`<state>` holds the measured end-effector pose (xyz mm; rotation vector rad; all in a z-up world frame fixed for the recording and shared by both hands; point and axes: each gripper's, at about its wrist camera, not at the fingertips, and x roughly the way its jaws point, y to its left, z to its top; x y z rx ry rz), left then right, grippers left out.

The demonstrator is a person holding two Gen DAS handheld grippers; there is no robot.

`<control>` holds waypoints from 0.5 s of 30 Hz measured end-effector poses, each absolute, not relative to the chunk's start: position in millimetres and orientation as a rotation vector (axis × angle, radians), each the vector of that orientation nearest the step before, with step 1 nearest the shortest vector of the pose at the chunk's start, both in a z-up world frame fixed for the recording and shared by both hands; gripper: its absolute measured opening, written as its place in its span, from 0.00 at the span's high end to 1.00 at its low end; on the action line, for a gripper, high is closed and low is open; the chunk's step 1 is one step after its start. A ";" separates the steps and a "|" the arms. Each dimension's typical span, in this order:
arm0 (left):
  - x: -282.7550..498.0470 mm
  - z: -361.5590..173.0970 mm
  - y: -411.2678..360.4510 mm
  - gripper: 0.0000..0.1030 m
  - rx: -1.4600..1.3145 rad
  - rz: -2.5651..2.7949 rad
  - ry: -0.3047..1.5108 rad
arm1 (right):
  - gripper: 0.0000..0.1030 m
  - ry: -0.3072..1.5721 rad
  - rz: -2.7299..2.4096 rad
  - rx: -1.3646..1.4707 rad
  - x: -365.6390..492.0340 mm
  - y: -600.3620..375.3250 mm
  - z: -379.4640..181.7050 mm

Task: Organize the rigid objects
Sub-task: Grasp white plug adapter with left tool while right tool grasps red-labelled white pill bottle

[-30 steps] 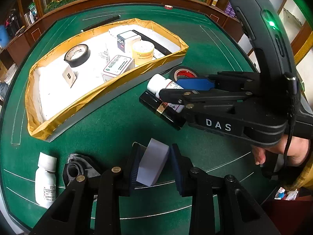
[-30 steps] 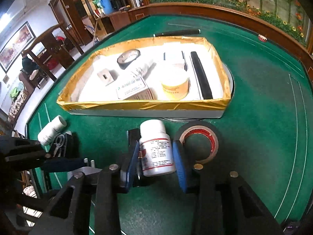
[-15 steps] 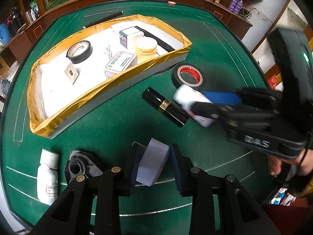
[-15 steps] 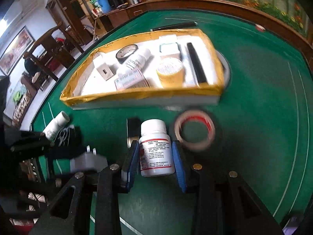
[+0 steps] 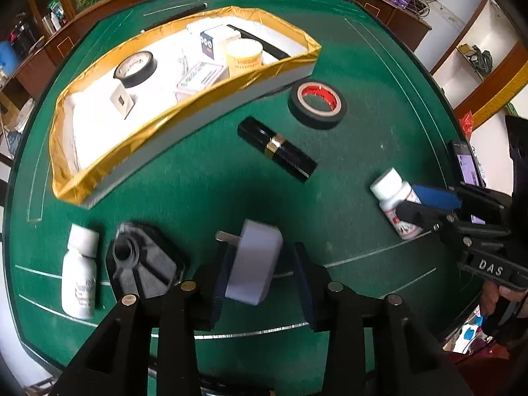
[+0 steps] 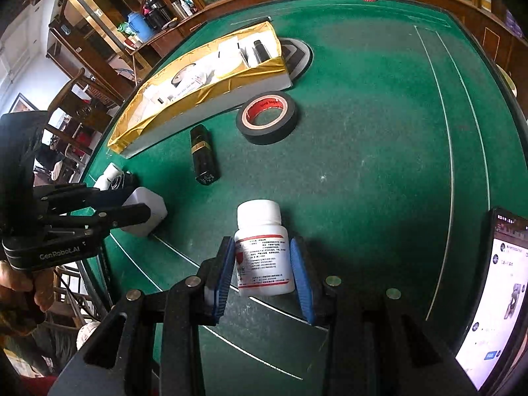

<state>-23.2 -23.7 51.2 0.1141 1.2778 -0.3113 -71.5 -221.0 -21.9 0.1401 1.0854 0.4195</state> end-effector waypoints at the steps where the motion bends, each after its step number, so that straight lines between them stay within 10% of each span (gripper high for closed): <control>1: -26.9 49.4 -23.5 0.57 0.116 -0.308 1.285 | 0.67 1.083 0.421 0.139 -70.6 -220.0 -22.2; 15: -37.9 43.6 -20.5 0.55 0.080 -0.280 1.253 | 0.67 1.071 0.434 0.095 -65.0 -205.2 -24.9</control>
